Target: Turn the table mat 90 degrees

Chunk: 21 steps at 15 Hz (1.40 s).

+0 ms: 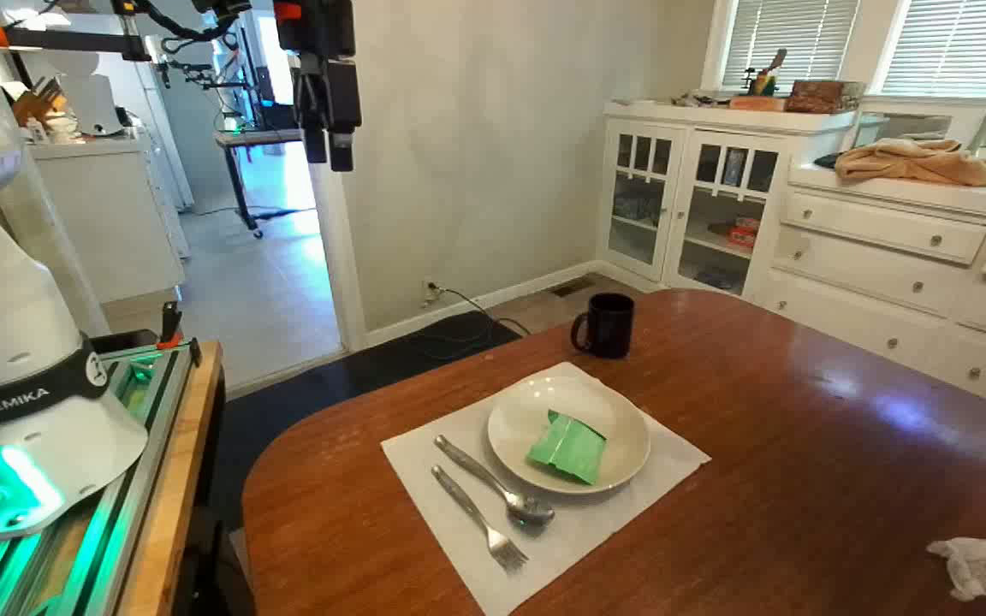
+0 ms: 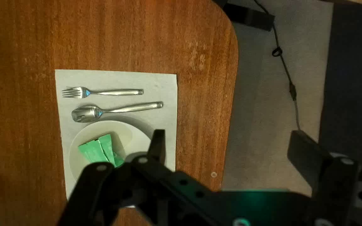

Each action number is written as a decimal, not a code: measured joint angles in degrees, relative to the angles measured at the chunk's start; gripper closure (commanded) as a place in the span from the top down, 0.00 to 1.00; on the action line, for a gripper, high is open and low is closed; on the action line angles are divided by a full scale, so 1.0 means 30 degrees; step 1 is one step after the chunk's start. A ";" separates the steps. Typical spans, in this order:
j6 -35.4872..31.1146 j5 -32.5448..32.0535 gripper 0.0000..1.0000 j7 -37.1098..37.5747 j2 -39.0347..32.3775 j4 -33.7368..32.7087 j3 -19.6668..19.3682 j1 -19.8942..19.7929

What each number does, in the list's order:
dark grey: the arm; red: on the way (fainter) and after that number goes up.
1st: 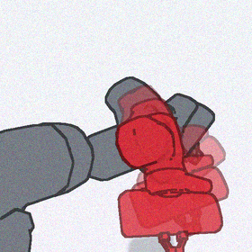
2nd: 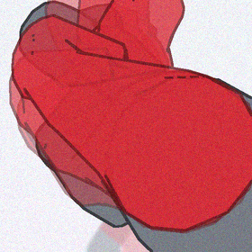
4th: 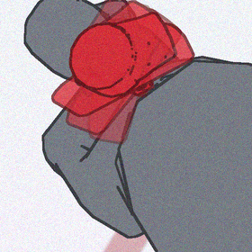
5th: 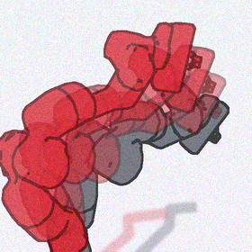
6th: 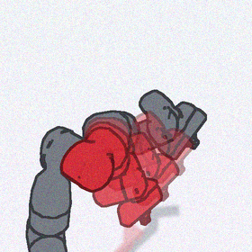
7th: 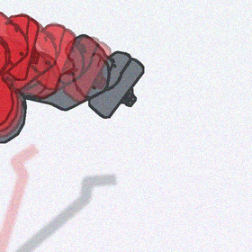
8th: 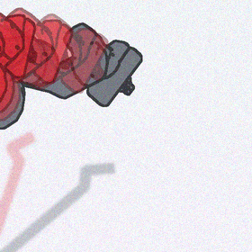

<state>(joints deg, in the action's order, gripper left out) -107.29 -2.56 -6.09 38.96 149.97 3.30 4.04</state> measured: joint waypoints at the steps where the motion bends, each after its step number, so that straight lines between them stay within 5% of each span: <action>1: 0.0000 0.0000 1.00 0.0000 -0.0001 0.0000 0.0000 0.0000; 14: -0.0242 0.0000 1.00 0.0157 -0.0271 0.0002 -0.0101 -0.0094; 21: -0.5150 0.0031 1.00 0.1114 -0.4267 0.0143 -0.1095 -0.1330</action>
<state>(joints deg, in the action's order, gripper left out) -122.74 -2.47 -2.75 26.16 150.40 0.01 0.05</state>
